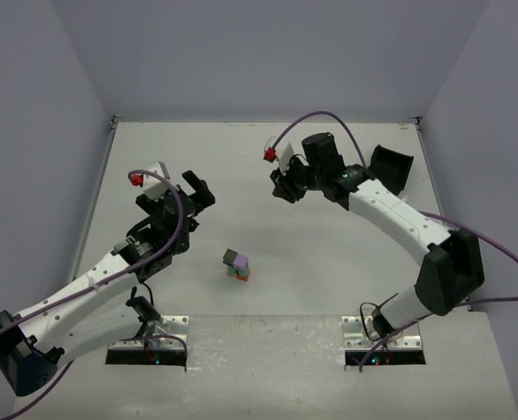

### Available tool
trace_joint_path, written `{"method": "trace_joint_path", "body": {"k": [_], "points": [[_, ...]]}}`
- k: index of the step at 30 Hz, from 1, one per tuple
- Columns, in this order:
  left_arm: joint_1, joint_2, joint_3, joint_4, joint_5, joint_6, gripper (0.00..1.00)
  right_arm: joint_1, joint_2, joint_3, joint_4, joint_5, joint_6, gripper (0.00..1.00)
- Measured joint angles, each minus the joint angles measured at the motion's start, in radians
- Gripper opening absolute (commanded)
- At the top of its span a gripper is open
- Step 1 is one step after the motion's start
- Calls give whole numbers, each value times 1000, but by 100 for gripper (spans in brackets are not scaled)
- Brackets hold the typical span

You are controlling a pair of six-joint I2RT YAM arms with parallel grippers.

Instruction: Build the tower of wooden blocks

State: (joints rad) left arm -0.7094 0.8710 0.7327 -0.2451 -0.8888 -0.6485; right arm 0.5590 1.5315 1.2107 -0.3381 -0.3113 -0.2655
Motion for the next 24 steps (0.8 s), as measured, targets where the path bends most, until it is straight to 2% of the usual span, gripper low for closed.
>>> {"method": "trace_joint_path", "body": {"k": [7,11,14,24], "points": [[0,-42,-67,14,19,-5,100,21,-88,-27,-27,87,137,2],[0,-50,-90,-26,21,-43,100,148,-100,-29,-59,202,170,2],[0,-71,-117,-40,21,-64,100,241,-98,-22,-91,220,188,1],[0,-88,-129,-52,19,-88,100,374,-15,78,-116,306,265,0]]}}
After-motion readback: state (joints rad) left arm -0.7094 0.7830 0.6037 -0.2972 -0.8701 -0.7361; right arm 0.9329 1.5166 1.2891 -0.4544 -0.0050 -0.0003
